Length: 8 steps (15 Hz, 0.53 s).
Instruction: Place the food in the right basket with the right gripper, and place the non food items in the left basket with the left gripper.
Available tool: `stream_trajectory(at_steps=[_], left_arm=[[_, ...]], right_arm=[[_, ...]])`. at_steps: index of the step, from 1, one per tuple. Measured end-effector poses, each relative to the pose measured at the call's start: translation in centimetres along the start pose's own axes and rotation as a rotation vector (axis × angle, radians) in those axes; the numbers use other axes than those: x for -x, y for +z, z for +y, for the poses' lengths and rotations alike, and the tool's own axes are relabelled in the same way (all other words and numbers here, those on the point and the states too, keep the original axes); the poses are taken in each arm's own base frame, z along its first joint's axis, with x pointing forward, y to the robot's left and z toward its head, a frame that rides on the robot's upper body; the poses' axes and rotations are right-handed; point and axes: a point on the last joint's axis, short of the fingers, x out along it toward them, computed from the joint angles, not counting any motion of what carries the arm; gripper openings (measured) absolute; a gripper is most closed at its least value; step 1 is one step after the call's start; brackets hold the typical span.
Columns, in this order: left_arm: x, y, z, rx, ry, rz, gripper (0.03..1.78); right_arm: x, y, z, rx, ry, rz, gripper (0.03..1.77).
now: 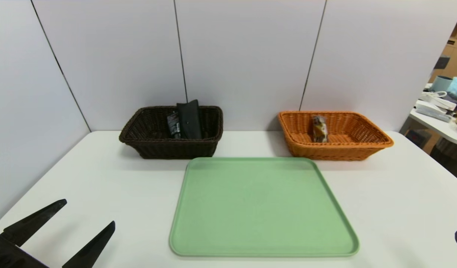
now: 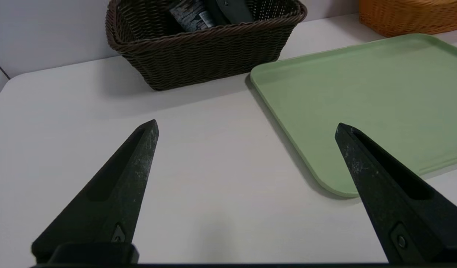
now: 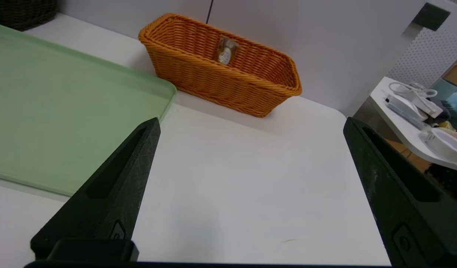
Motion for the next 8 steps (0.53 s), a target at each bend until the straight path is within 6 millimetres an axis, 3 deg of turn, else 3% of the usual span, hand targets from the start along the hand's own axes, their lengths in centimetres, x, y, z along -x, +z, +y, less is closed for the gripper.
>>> stream_trajectory(at_steps=[4,8], left_arm=[[0.7,0.2,0.6,0.012,0.035,-0.041,1.69],[0.9,0.4,2.0,0.012,0.196,-0.064,1.69]], right_arm=[[1.0,-0.2,0.0,0.003,-0.021,-0.042,1.7],[1.2,0.3,-0.2,0.008,-0.054,-0.063,1.7]])
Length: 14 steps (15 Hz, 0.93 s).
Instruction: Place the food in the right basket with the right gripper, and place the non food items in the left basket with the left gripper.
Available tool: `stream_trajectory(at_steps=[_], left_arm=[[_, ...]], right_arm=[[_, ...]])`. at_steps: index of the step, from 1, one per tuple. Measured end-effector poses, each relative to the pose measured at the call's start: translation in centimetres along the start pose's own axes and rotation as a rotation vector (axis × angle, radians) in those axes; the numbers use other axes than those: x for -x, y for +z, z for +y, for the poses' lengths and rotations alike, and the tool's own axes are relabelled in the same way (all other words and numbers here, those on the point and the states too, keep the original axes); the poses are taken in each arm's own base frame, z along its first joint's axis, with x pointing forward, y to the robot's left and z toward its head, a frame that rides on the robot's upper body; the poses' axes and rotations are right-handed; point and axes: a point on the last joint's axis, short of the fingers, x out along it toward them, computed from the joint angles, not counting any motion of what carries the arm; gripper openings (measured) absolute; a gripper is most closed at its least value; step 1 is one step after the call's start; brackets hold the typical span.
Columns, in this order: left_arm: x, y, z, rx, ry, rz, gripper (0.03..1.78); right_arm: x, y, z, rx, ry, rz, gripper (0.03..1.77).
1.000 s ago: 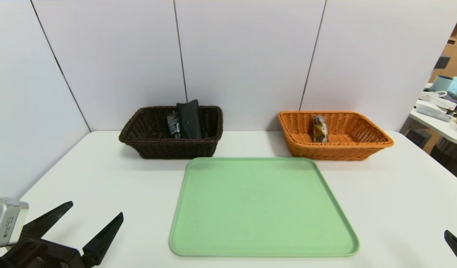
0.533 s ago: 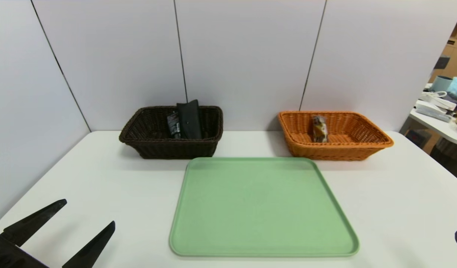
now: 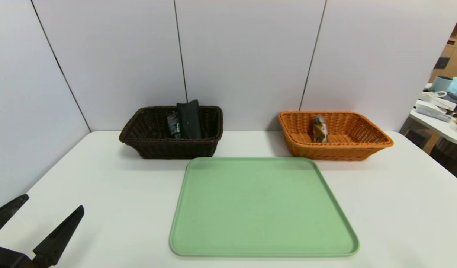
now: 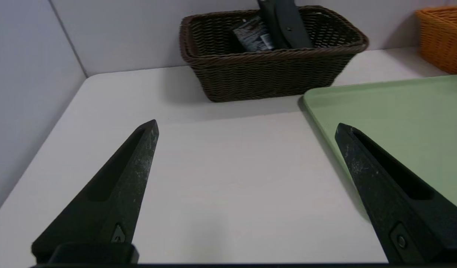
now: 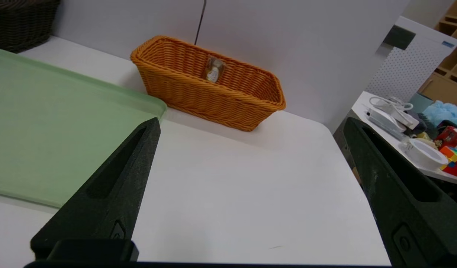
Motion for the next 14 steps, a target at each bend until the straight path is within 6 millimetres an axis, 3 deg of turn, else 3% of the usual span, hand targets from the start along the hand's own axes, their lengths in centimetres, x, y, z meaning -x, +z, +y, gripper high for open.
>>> stream_trajectory(at_steps=[10,14], left_arm=[[2.0,-0.4,2.8,-0.02,0.397,-0.013,1.69],[3.7,-1.3,2.9,-0.061,0.369,0.001,1.69]], right_arm=[[0.3,-0.3,0.1,-0.001,-0.04,0.057,1.7],[0.9,0.1,0.0,-0.009,-0.042,0.074,1.7]])
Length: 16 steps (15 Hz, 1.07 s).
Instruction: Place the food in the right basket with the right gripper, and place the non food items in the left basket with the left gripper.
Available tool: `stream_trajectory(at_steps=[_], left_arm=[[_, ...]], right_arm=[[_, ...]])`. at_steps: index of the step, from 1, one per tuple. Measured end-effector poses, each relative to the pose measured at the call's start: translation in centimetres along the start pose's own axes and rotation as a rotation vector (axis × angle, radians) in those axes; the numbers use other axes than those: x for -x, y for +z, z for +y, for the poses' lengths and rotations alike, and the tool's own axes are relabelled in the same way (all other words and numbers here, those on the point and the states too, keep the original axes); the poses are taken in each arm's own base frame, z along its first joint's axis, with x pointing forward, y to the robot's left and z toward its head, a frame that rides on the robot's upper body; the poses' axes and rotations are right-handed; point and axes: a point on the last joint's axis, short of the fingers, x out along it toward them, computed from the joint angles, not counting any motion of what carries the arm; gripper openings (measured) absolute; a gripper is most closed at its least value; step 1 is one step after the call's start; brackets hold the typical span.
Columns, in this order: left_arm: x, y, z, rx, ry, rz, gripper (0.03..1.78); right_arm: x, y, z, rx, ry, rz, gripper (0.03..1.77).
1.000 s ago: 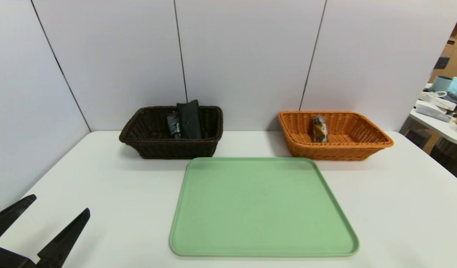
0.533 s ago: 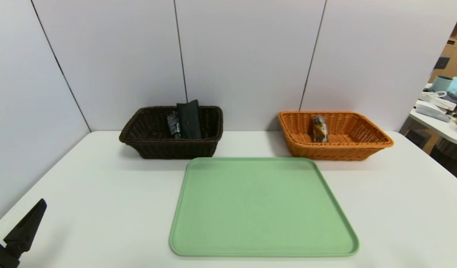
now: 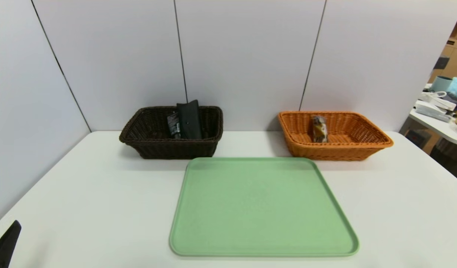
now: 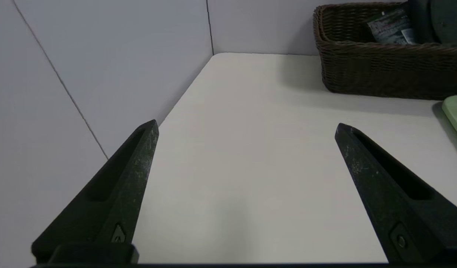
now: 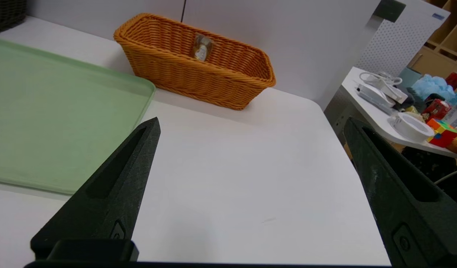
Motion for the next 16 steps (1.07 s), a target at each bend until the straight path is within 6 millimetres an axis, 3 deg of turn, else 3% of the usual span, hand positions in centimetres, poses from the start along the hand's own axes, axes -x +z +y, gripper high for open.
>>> stream_trajectory(at_steps=[9,16], left_arm=[[1.0,-0.2,0.3,-0.003,-0.009,-0.042,1.69],[1.9,-1.1,0.3,-0.007,-0.041,-0.01,1.69]], right_arm=[[0.7,0.2,0.1,-0.024,0.064,-0.027,1.7],[1.5,-0.9,0.6,-0.046,0.13,-0.016,1.7]])
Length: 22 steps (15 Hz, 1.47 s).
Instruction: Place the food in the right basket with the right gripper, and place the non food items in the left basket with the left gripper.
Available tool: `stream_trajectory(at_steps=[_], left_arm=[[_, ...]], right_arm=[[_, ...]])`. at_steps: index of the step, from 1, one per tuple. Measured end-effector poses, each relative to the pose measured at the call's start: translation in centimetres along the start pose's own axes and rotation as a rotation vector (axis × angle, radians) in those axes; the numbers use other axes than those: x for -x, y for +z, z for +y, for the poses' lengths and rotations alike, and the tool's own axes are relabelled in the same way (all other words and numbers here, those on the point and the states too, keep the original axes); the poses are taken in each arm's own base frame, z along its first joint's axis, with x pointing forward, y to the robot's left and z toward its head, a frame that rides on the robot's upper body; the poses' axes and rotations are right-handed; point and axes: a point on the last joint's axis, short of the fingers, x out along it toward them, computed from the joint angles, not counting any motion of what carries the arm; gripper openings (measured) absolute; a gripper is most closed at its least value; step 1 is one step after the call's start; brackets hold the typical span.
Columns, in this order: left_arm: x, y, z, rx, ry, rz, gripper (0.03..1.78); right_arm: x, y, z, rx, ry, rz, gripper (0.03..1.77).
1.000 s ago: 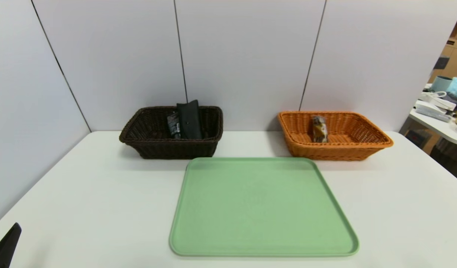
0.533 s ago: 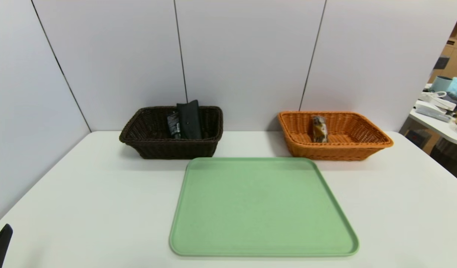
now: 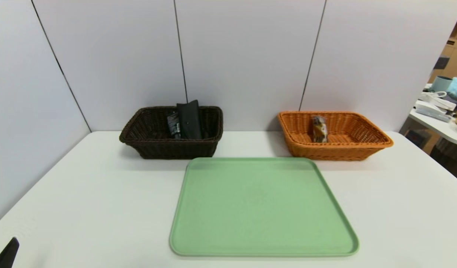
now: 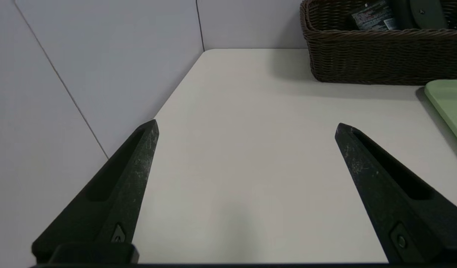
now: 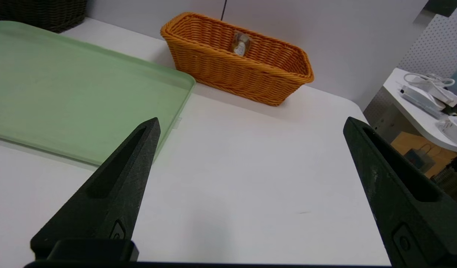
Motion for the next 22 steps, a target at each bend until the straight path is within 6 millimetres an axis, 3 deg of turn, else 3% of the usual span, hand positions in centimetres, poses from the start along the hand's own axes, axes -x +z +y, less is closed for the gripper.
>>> stream_trajectory(at_steps=[10,22], left_arm=[[1.5,-1.3,0.0,0.018,-0.066,0.005,1.69],[3.6,-4.2,0.0,0.006,-0.207,0.058,1.69]], right_arm=[[0.1,-0.2,0.1,0.001,-0.008,-0.013,1.7],[0.0,-1.0,0.1,-0.011,-0.082,0.027,1.7]])
